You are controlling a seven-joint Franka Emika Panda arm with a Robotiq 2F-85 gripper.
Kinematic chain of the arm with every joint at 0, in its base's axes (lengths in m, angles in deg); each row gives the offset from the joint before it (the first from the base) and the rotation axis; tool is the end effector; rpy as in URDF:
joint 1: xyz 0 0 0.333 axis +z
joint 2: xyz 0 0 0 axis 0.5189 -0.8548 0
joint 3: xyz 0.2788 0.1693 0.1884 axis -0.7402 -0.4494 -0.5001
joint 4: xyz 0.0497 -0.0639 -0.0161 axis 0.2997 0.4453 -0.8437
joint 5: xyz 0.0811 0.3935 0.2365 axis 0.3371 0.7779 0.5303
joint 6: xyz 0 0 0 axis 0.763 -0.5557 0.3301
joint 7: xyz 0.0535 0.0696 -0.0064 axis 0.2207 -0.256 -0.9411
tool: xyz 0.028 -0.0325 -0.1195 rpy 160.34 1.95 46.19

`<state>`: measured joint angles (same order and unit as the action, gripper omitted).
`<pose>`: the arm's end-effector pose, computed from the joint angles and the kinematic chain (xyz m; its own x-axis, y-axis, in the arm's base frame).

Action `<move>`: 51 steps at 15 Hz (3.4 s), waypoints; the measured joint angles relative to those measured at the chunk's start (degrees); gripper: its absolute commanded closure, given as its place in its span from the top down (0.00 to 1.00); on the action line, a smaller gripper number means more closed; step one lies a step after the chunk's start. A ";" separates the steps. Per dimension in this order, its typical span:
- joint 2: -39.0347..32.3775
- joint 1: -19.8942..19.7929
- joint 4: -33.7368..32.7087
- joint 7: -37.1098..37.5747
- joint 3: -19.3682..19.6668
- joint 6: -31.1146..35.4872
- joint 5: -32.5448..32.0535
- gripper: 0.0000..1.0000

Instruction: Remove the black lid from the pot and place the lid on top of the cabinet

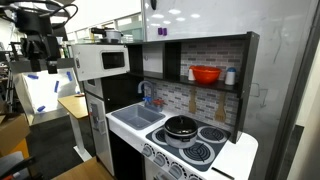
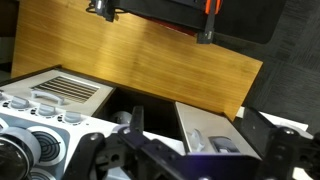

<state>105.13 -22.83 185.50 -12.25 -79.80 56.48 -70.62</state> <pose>0.3265 0.0675 0.4457 0.9638 0.2635 -0.0402 0.2636 -0.9646 -0.0033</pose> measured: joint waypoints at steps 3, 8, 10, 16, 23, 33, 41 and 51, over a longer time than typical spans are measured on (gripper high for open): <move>0.00 0.00 0.00 0.00 0.00 0.00 0.00 1.00; -1.11 -0.32 -1.91 -0.55 0.59 2.27 -0.84 1.00; -2.83 -0.97 -4.74 -1.59 1.73 3.87 -1.62 1.00; -12.85 -4.66 -13.72 -5.40 6.95 8.05 -2.47 1.00; -27.53 -9.62 -21.17 -10.28 13.71 16.25 -2.40 1.00; -40.89 -14.57 -29.98 -13.07 17.58 18.44 -1.18 1.00; -40.89 -14.58 -29.99 -13.07 17.58 18.43 -1.18 1.00; -40.93 -14.63 -29.97 -13.07 17.50 18.40 -1.20 1.00</move>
<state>64.21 -37.47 155.53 -25.32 -62.30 74.88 -71.83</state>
